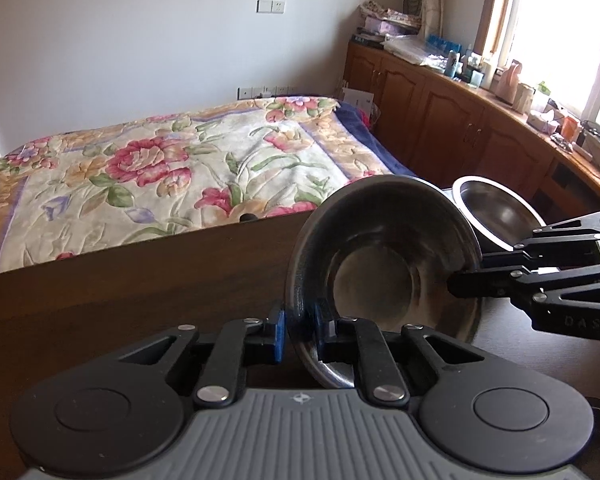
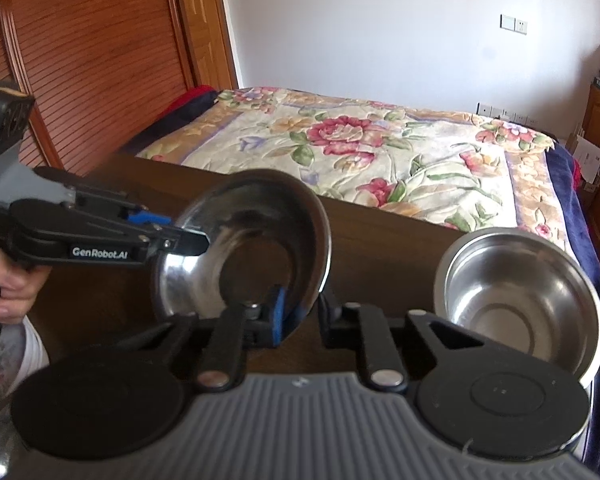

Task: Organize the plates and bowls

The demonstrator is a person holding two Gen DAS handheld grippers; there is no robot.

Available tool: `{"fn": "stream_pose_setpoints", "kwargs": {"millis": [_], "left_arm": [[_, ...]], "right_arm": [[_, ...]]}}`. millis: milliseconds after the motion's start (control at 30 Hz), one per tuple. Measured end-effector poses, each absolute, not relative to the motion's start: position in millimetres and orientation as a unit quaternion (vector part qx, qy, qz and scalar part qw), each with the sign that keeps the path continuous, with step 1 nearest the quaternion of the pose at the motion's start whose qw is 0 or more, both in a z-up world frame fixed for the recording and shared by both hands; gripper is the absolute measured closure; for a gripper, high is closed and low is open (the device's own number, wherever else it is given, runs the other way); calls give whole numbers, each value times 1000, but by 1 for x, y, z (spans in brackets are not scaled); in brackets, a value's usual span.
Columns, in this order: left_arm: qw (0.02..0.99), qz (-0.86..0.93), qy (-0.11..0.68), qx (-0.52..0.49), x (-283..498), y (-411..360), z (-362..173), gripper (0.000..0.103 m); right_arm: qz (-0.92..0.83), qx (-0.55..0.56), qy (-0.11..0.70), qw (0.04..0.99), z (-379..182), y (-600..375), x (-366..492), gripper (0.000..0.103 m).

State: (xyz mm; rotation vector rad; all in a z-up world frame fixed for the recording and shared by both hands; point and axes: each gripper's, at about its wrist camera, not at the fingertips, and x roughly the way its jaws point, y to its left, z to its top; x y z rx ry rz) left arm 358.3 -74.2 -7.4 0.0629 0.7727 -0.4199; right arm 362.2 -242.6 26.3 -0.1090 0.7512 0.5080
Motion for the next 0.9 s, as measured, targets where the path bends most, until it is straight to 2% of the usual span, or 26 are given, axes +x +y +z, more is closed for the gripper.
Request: {"fn": "stream_pose_setpoints", "kwargs": {"millis": [167,900], "left_arm": [[911,-209,354,34,344,-76,8,62],[922,-243,297,43,264,-75,52,63]], "right_arm": [[241,-48,351,903,35,-248,355,89],[221,-61,299,926,84,-258,297,89]]}}
